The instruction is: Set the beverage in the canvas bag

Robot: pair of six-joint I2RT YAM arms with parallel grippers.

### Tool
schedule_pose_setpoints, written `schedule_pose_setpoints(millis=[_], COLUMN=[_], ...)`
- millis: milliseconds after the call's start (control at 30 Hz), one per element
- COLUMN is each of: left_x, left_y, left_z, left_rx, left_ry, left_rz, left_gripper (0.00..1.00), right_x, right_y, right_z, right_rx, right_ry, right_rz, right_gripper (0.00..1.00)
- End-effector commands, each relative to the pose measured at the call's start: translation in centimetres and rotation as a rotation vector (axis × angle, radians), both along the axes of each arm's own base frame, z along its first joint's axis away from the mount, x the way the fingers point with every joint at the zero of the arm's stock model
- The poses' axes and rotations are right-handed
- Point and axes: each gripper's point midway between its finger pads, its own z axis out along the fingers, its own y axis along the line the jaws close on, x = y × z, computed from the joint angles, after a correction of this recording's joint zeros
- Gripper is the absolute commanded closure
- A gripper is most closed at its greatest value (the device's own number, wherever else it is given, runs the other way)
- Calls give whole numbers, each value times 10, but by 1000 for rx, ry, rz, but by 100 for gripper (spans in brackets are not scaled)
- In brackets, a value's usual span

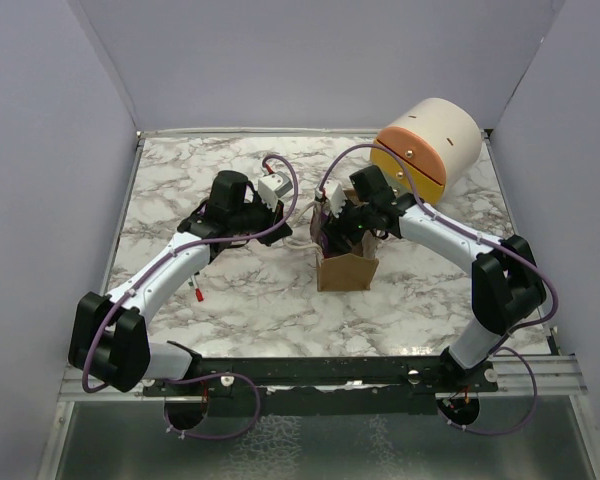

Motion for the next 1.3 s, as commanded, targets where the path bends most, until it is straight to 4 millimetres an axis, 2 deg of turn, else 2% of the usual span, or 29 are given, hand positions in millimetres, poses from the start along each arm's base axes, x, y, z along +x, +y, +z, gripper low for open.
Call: schedule_pose_setpoints(millis=[0, 233, 600, 767, 1000, 1267], left_x=[-1, -1, -1, 0, 0, 0], left_y=[2, 3, 4, 3, 3, 4], left_z=[11, 10, 9, 9, 9, 6], left_rx=[-2, 3, 11, 12, 12, 20], left_ry=[-37, -42, -47, -46, -49, -53], left_rz=[-13, -14, -14, -14, -17, -21], left_gripper=[100, 100, 100, 100, 100, 100], right_x=[-1, 2, -2, 1, 9, 9], right_y=[-1, 1, 4, 5, 10, 11], right_z=[6, 18, 24, 35, 60, 76], right_rx=[-8, 4, 18, 28, 62, 77], right_ry=[-26, -40, -29, -49, -94, -130], right_rz=[-11, -11, 8, 3, -5, 10], right_gripper=[45, 32, 17, 10, 9, 9])
